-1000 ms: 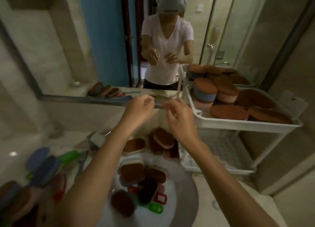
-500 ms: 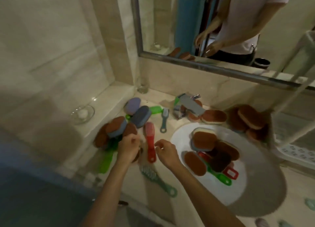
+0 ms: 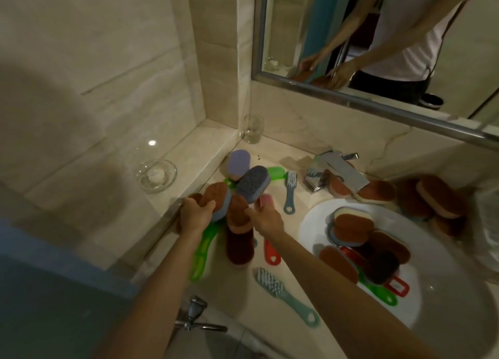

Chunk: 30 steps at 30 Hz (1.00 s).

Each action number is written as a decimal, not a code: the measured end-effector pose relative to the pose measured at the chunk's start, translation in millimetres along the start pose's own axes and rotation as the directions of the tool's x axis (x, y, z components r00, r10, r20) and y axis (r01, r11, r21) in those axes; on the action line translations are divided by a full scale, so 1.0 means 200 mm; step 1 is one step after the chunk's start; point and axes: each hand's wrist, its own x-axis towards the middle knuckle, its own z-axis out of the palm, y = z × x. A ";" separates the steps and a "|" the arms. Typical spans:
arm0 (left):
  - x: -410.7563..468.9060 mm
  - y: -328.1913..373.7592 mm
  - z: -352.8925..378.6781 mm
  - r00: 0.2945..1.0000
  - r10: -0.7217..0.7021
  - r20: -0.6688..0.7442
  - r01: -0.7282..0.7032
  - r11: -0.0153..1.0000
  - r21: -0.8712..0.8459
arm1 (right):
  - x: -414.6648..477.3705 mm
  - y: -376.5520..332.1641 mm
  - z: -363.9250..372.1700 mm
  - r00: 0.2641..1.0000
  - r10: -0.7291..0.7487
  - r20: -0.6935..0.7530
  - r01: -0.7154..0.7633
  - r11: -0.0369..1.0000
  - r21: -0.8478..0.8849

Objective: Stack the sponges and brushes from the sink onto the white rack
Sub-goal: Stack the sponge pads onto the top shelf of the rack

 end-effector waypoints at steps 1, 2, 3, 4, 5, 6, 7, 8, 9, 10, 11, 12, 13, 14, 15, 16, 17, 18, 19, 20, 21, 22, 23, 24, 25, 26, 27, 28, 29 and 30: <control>0.03 -0.01 0.00 0.999 -0.019 0.028 0.020 0.999 -0.035 | 0.01 0.00 0.01 1.000 0.007 0.007 -0.007 1.000 0.010; 0.04 -0.02 0.01 0.998 -0.039 0.052 0.043 0.996 -0.078 | 0.02 -0.01 0.03 1.000 0.012 0.006 -0.012 1.000 0.016; 0.07 -0.04 0.02 0.996 -0.063 0.066 0.071 0.989 -0.127 | 0.04 0.00 0.04 1.000 0.012 0.002 -0.012 1.000 0.028; 0.09 -0.06 0.02 0.994 -0.075 0.076 0.087 0.983 -0.162 | 0.06 0.00 0.05 1.000 0.025 0.006 -0.025 0.999 0.043; 0.12 -0.09 0.03 0.993 -0.082 0.081 0.096 0.976 -0.197 | 0.07 0.00 0.05 0.999 0.036 0.011 -0.037 0.997 0.064; 0.12 -0.10 0.03 0.992 -0.084 0.095 0.104 0.969 -0.223 | 0.07 -0.01 0.05 0.998 0.058 0.023 -0.060 0.994 0.093; 0.11 -0.09 0.02 0.991 -0.075 0.109 0.101 0.963 -0.251 | 0.08 -0.01 0.04 0.996 0.076 0.037 -0.080 0.988 0.132; 0.07 -0.06 0.01 0.990 -0.059 0.126 0.090 0.962 -0.259 | 0.08 -0.02 0.03 0.994 0.096 0.059 -0.105 0.979 0.174; 0.04 -0.03 -0.01 0.990 -0.038 0.139 0.074 0.961 -0.266 | 0.08 -0.02 0.02 0.993 0.098 0.070 -0.110 0.971 0.213; -0.01 0.02 -0.03 0.988 -0.018 0.154 0.061 0.959 -0.276 | 0.07 -0.03 -0.01 0.993 0.097 0.073 -0.112 0.963 0.246; -0.04 0.05 -0.03 0.985 0.004 0.171 0.048 0.954 -0.295 | 0.06 -0.04 -0.03 0.994 0.084 0.064 -0.099 0.954 0.284; -0.07 0.09 -0.04 0.982 0.028 0.188 0.034 0.947 -0.319 | 0.04 -0.05 -0.06 0.996 0.073 0.048 -0.084 0.949 0.305; -0.10 0.12 -0.04 0.979 0.058 0.198 0.014 0.938 -0.346 | 0.04 -0.06 -0.10 0.998 0.060 0.018 -0.063 0.945 0.321; -0.13 0.16 -0.03 0.975 0.084 0.204 -0.003 0.929 -0.369 | 0.01 -0.07 -0.16 0.998 0.062 -0.010 -0.056 0.948 0.312; -0.15 0.20 -0.01 0.972 0.112 0.208 -0.022 0.919 -0.393 | -0.01 -0.07 -0.22 0.997 0.062 -0.038 -0.047 0.950 0.309; -0.19 0.24 0.01 0.967 0.136 0.217 -0.037 0.912 -0.408 | -0.04 -0.07 -0.29 0.996 0.049 -0.069 -0.025 0.951 0.308; -0.22 0.29 0.04 0.962 0.159 0.221 -0.051 0.903 -0.426 | -0.07 -0.07 -0.37 0.994 0.019 -0.103 0.014 0.949 0.314; -0.26 0.34 0.08 0.957 0.183 0.225 -0.070 0.899 -0.433 | -0.10 -0.07 -0.45 0.989 -0.007 -0.145 0.052 0.948 0.313; -0.30 0.39 0.12 0.949 0.212 0.234 -0.092 0.894 -0.438 | -0.14 -0.05 -0.53 0.979 -0.030 -0.204 0.093 0.946 0.309; -0.35 0.45 0.17 0.936 0.245 0.253 -0.119 0.896 -0.429 | -0.18 -0.04 -0.63 0.960 -0.041 -0.277 0.128 0.945 0.302; -0.40 0.50 0.22 0.918 0.283 0.277 -0.145 0.891 -0.430 | -0.23 -0.03 -0.72 0.931 -0.054 -0.361 0.166 0.943 0.287; -0.45 0.56 0.27 0.900 0.314 0.301 -0.166 0.888 -0.429 | -0.27 -0.02 -0.82 0.893 -0.059 -0.446 0.193 0.946 0.261; -0.51 0.62 0.33 0.883 0.347 0.318 -0.189 0.880 -0.436 | -0.33 0.01 -0.92 0.851 -0.071 -0.520 0.223 0.946 0.236; -0.58 0.68 0.39 0.863 0.378 0.335 -0.212 0.873 -0.439 | -0.39 0.02 -1.02 0.812 -0.088 -0.577 0.255 0.942 0.216; -0.65 0.75 0.46 0.839 0.415 0.351 -0.238 0.861 -0.449 | -0.44 0.05 -1.12 0.775 -0.106 -0.623 0.289 0.936 0.200; -0.73 0.81 0.53 0.811 0.449 0.375 -0.260 0.851 -0.456 | -0.50 0.08 -1.22 0.741 -0.119 -0.661 0.314 0.931 0.185; -0.81 0.88 0.59 0.782 0.481 0.397 -0.283 0.840 -0.463 | -0.56 0.12 -1.32 0.708 -0.133 -0.694 0.332 0.929 0.161; -0.90 0.94 0.66 0.750 0.512 0.418 -0.307 0.830 -0.465 | -0.61 0.15 -1.41 0.671 -0.153 -0.726 0.346 0.930 0.125; -0.99 1.00 0.73 0.718 0.544 0.435 -0.331 0.816 -0.473 | -0.67 0.18 -1.51 0.627 -0.180 -0.758 0.362 0.929 0.078; -1.09 1.06 0.79 0.684 0.572 0.453 -0.350 0.802 -0.483 | -0.72 0.20 -1.60 0.585 -0.198 -0.787 0.364 0.931 0.037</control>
